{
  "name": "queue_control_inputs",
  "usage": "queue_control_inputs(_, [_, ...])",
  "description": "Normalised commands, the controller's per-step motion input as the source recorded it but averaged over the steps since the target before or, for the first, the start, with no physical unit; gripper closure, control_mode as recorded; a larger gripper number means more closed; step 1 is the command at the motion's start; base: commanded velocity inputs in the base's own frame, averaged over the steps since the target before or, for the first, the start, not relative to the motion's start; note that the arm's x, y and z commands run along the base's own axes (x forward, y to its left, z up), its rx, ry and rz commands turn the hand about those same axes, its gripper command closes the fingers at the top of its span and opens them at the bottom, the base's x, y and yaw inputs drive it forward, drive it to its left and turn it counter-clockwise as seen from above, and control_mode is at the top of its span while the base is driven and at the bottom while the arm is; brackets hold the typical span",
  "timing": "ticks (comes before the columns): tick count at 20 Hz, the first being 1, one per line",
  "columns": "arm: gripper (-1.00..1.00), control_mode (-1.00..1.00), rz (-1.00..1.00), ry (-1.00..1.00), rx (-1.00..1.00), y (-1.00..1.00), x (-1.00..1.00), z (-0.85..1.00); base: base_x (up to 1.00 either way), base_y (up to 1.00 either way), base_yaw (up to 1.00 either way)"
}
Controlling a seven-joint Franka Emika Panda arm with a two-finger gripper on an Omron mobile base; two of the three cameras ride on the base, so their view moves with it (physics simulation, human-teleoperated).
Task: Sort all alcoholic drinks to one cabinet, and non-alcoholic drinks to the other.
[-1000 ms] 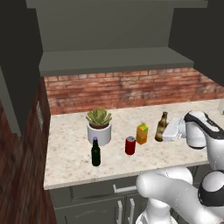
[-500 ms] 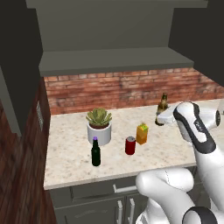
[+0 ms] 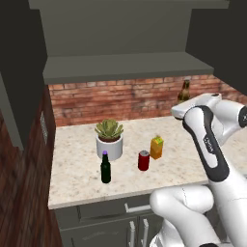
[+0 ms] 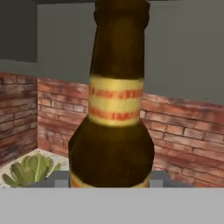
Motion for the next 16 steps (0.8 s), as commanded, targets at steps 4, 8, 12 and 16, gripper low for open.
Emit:
queue_control_inputs(4, [1.00, -1.00, -0.15, -0.13, -0.03, 0.00, -0.05, 1.00, 0.00, 0.00, 0.00])
queue_control_inputs(8, [1.00, -1.00, -0.13, -0.12, -0.05, -0.05, 0.06, 1.00, 0.00, 0.00, 0.00])
queue_control_inputs(12, [1.00, -1.00, -0.12, 0.00, 0.00, -0.32, 0.31, 1.00, 0.00, 0.00, 0.00])
queue_control_inputs(16, [1.00, -1.00, -0.08, 0.00, -0.01, -0.08, 0.32, 0.69, 0.00, 0.00, 0.00])
